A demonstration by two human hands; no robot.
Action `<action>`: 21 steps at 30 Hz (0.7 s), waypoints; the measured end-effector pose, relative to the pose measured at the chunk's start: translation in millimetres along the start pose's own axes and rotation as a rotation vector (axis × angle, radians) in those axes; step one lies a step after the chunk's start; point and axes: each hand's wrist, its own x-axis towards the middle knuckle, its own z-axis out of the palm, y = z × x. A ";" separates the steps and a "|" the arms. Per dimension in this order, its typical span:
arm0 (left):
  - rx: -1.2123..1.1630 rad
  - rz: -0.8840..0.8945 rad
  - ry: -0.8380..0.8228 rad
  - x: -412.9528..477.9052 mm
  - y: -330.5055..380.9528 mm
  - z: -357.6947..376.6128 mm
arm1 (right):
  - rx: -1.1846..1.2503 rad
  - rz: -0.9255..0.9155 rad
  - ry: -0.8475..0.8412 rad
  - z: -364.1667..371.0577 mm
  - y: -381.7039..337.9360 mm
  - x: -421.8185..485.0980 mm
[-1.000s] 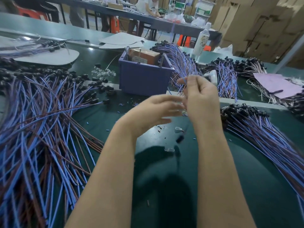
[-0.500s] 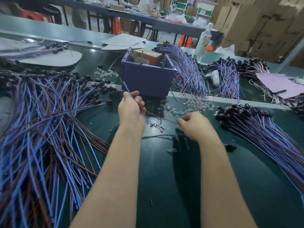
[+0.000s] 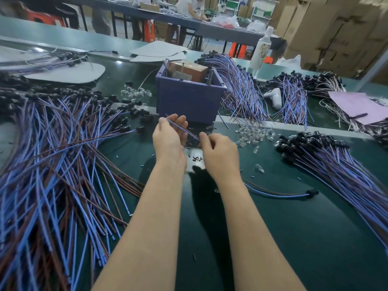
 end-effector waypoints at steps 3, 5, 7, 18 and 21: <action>0.014 0.047 -0.008 -0.6 0.4 -2.4 | -0.055 0.032 0.003 1.7 4.3 -0.2; 0.073 0.111 -0.039 -2.6 -0.8 -2.4 | -0.053 0.043 0.001 1.1 6.1 -0.7; 0.128 0.146 -0.068 -3.4 -2.8 -2.6 | -0.035 0.050 0.019 -1.1 7.6 -0.3; 0.594 0.315 -0.054 3.9 -12.6 -11.8 | 0.048 -0.002 0.145 -5.8 12.2 2.5; 0.601 0.286 -0.076 4.4 -13.7 -11.3 | 0.070 0.036 0.183 -7.1 12.6 3.2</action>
